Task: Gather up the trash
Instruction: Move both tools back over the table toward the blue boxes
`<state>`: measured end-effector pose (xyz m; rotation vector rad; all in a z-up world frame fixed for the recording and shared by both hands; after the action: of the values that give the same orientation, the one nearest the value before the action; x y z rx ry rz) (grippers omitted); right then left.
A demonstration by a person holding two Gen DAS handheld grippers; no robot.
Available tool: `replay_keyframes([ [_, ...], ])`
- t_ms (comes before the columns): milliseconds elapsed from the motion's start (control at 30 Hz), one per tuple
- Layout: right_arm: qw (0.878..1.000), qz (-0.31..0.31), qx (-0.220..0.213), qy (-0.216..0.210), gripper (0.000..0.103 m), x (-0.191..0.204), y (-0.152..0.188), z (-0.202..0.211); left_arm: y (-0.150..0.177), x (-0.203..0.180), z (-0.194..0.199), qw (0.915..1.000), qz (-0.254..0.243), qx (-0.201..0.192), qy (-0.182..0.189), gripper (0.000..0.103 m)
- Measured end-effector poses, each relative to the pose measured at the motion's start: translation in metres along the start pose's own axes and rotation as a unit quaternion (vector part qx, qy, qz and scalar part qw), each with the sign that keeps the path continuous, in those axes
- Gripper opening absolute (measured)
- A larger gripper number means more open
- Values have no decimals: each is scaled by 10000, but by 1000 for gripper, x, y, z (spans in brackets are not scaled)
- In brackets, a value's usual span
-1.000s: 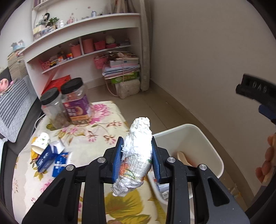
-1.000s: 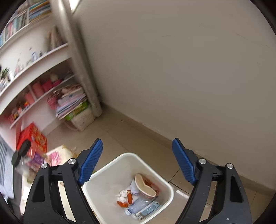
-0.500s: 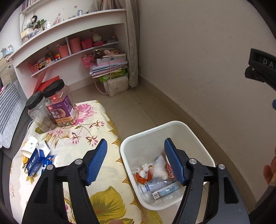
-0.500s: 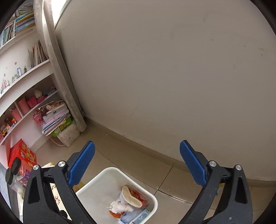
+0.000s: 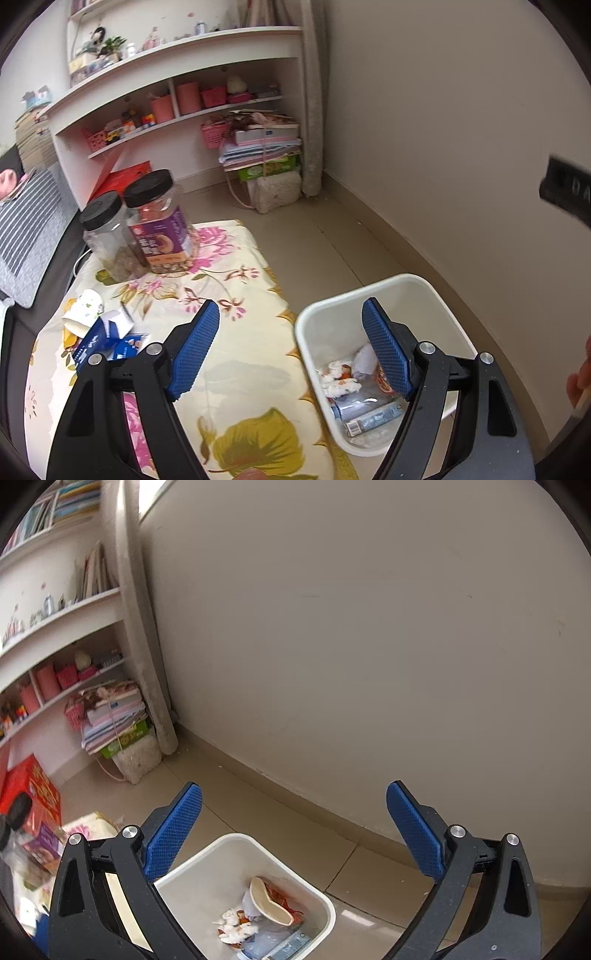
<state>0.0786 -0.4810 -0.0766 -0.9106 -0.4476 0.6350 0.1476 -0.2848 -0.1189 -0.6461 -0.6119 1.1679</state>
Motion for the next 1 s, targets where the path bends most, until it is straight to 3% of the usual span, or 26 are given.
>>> replay_keyframes([
  [267,9982,593,-82,-96,96,52,12,7,-7,56,-2,9978,446,-162,-462,78],
  [367,9963,839,-93,-151,96,74,22,14,-4,82,-5,9960,618,-152,-629,85],
  [600,9838,1716,275,-449,96,142,60,19,14,140,-18,9913,855,85,-1002,85],
  [833,9721,2010,643,-1025,96,201,94,34,38,206,-44,9837,641,542,-1589,85],
  [933,9662,2179,753,-1152,96,219,108,38,50,234,-60,9782,295,883,-1858,85],
  [1000,9624,2294,803,-1214,96,230,117,41,59,252,-77,9751,26,1266,-1818,85],
])
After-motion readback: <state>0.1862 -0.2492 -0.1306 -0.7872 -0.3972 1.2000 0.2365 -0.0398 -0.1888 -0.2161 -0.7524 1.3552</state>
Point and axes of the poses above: each gripper's, at about its wrist camera, not at the fingertips, and z roughly against the way its jaws point, x to its left, y to its underside, the point moved 4 cm from there along -z, roughly the way its jaws point, and after that the axes turned 1 degree about -y, right-handed, at the moved point
